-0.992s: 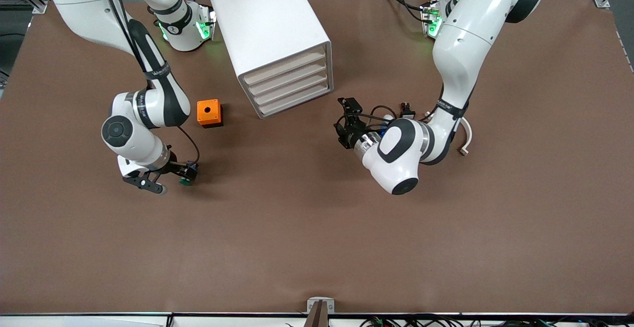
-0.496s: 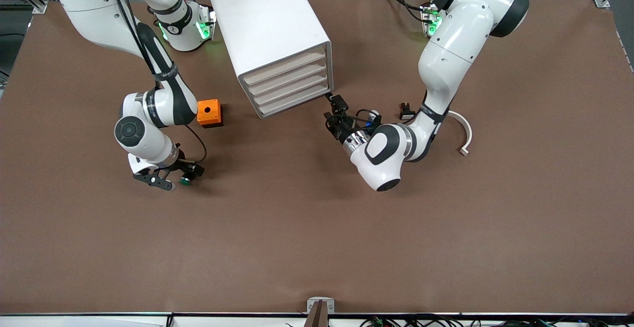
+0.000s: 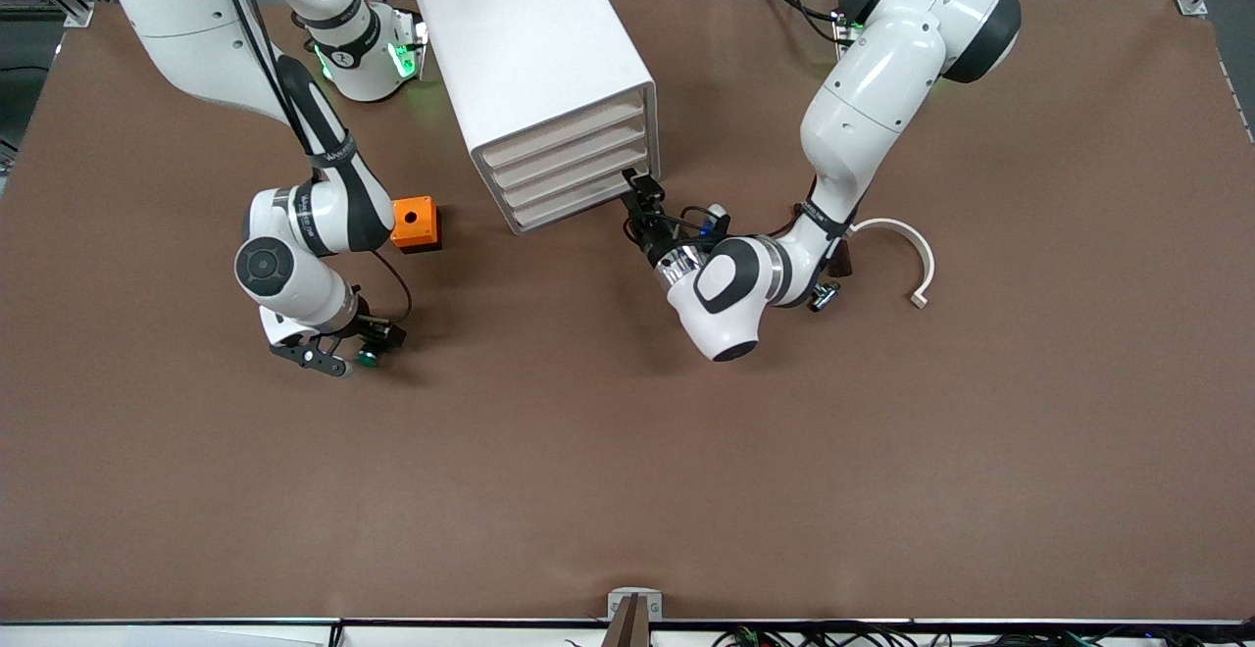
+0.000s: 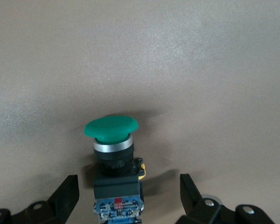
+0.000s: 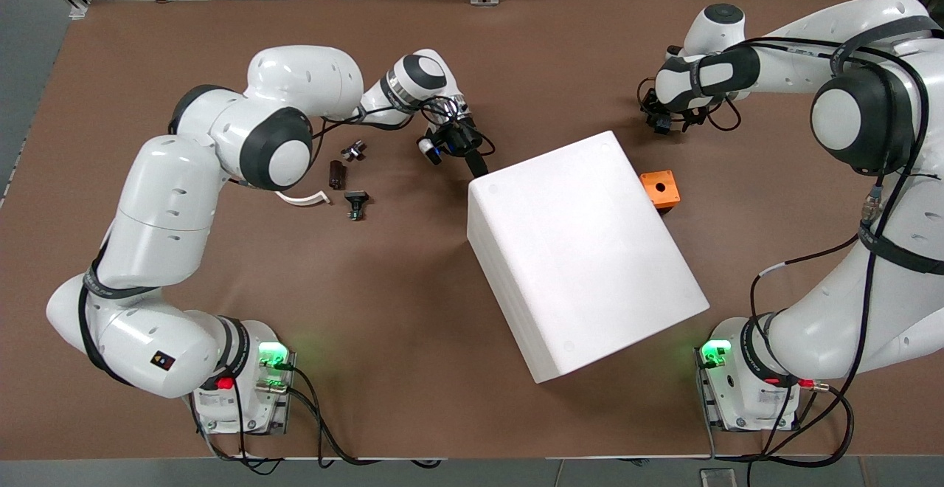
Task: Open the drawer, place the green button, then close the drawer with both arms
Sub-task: 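Pull the drawer open with the left gripper while the right gripper lifts the button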
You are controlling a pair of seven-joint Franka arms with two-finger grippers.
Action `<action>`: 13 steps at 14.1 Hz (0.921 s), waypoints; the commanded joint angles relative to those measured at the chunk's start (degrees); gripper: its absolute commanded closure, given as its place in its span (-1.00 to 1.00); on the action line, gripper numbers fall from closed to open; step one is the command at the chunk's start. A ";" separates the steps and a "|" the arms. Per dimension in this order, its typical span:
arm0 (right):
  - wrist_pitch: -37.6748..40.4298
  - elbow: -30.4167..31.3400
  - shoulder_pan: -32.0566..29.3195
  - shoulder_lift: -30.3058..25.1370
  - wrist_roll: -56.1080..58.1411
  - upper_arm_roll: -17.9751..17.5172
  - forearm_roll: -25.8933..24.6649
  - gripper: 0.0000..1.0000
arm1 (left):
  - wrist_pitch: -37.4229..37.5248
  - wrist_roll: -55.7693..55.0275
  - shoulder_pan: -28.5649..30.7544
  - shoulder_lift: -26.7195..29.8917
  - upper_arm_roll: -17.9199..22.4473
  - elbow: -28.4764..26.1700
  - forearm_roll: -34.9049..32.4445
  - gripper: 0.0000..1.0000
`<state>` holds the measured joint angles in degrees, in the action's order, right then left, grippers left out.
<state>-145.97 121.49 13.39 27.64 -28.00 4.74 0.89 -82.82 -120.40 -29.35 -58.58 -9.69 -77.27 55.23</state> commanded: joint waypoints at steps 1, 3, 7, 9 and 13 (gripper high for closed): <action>0.94 0.50 0.32 -0.39 -0.92 0.00 0.25 -0.24 | 1.00 -1.24 -1.23 -0.74 -0.07 0.54 1.02 -0.15; 1.31 0.50 0.32 -0.56 -0.92 0.00 0.25 0.64 | 1.00 -1.42 -2.37 -0.83 -0.07 0.37 1.10 -0.15; 1.31 0.24 0.49 -0.83 -2.50 -0.08 0.25 1.00 | 1.00 -1.33 -3.69 -1.35 -0.07 0.28 0.84 -0.08; 1.39 0.06 0.41 -1.09 -2.50 0.00 0.25 1.00 | 1.00 -1.07 -4.74 -1.53 -0.07 0.19 0.49 0.06; 3.50 -1.08 0.32 -2.06 -2.50 0.00 0.25 1.00 | 1.00 -2.03 -5.98 -2.06 -0.07 0.10 0.40 0.38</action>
<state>-144.38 120.74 13.43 27.15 -29.59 4.60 0.89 -82.55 -120.73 -34.95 -60.06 -9.73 -77.57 55.23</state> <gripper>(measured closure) 0.581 0.652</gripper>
